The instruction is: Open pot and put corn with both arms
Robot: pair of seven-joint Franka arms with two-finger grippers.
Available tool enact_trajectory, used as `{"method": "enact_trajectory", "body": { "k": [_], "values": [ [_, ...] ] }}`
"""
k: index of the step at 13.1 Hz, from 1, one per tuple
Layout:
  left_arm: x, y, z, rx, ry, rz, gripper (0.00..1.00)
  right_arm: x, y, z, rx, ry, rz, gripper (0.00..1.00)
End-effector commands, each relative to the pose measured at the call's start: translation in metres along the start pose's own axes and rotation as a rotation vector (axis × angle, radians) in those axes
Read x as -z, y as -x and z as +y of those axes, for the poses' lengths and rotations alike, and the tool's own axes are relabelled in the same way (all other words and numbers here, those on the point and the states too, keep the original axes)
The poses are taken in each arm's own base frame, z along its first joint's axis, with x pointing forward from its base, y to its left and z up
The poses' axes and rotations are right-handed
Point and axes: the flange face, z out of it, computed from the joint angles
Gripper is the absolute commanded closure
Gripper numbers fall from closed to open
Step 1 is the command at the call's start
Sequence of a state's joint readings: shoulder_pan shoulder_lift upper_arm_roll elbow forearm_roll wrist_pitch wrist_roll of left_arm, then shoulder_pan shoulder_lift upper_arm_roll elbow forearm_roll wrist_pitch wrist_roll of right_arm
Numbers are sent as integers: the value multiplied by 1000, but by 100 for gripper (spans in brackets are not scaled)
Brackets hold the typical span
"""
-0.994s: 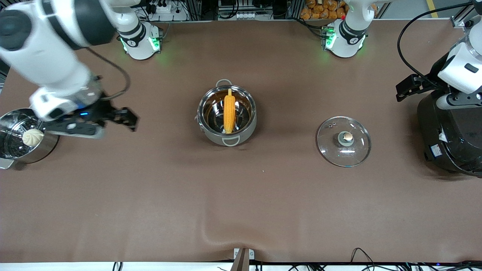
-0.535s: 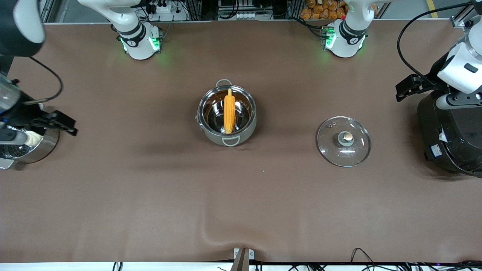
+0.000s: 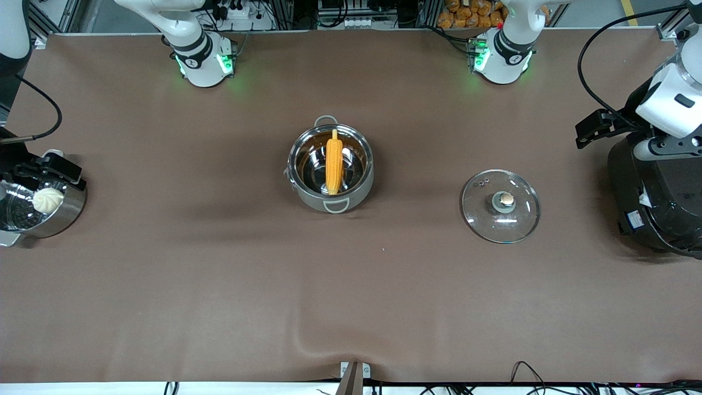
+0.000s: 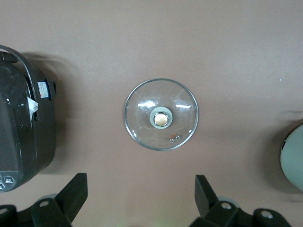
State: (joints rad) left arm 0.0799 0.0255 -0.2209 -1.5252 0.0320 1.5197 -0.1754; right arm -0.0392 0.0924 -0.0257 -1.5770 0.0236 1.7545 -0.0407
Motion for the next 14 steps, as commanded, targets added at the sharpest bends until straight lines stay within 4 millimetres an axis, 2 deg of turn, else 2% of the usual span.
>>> {"method": "enact_trajectory", "body": {
  "k": [1,5,8,11,14],
  "values": [
    [4,1,0,-22,10,-1,0,4,13,-2,-25,-25,11,0],
    [6,1,0,-22,11,3,0,7,15,-6,-30,-26,7,0],
    [7,2,0,-22,13,3,0,7,18,-14,-20,-29,-11,0],
    [6,2,0,-22,13,-2,0,4,22,-29,-38,-31,-45,0],
    [5,3,0,-21,12,-9,0,6,31,-31,-36,-30,-94,0]
  ]
}}
